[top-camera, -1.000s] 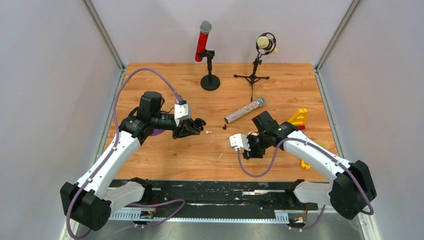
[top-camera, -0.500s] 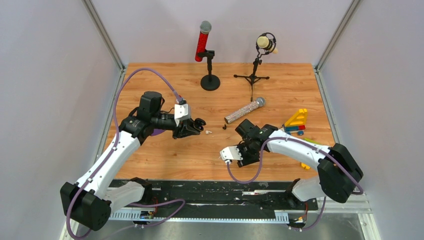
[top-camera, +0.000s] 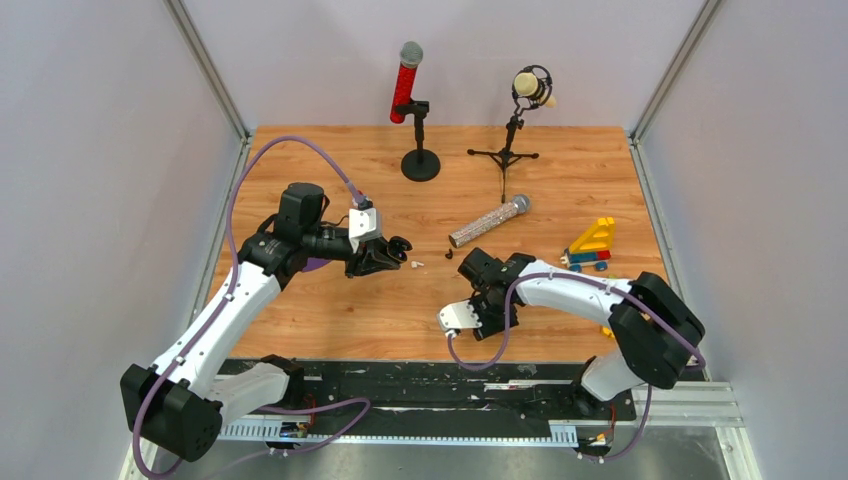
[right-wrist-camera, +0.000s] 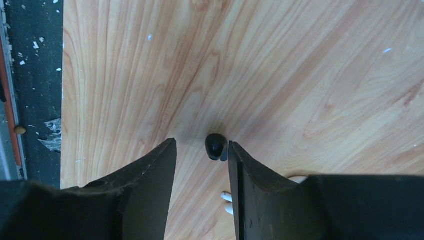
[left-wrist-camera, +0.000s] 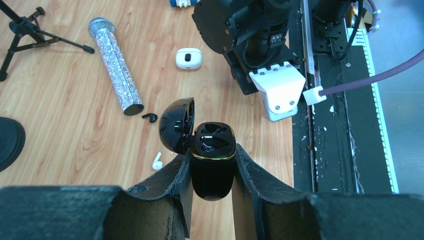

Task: Insert the wireless bluetooth earbuds into the charging case
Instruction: Pick up the left earbud from the center of the board.

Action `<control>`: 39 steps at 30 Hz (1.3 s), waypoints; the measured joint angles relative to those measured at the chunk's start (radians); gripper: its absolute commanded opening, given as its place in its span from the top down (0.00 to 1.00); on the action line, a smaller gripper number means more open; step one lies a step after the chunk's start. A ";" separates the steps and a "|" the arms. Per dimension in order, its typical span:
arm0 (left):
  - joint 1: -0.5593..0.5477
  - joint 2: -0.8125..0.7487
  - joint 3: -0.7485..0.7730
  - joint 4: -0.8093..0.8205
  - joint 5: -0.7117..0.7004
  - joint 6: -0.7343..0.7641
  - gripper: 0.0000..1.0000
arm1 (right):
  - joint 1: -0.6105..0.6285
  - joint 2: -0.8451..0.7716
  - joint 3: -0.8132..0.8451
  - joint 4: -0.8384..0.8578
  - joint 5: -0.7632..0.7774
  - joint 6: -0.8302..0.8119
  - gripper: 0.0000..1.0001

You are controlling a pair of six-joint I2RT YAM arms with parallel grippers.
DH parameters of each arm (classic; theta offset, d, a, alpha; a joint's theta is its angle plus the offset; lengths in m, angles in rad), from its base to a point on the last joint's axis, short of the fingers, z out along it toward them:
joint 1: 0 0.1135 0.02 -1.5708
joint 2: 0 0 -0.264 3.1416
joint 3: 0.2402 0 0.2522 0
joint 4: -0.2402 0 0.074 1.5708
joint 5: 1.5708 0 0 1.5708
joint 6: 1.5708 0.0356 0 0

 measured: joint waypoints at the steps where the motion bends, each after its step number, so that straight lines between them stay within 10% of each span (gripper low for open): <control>1: 0.000 0.000 0.000 0.000 0.000 0.000 0.81 | 0.004 0.006 0.000 0.002 0.006 0.000 0.57; 39: 0.000 0.000 0.000 -0.001 -0.002 0.007 0.81 | 0.173 0.127 0.040 -0.019 0.279 0.021 0.87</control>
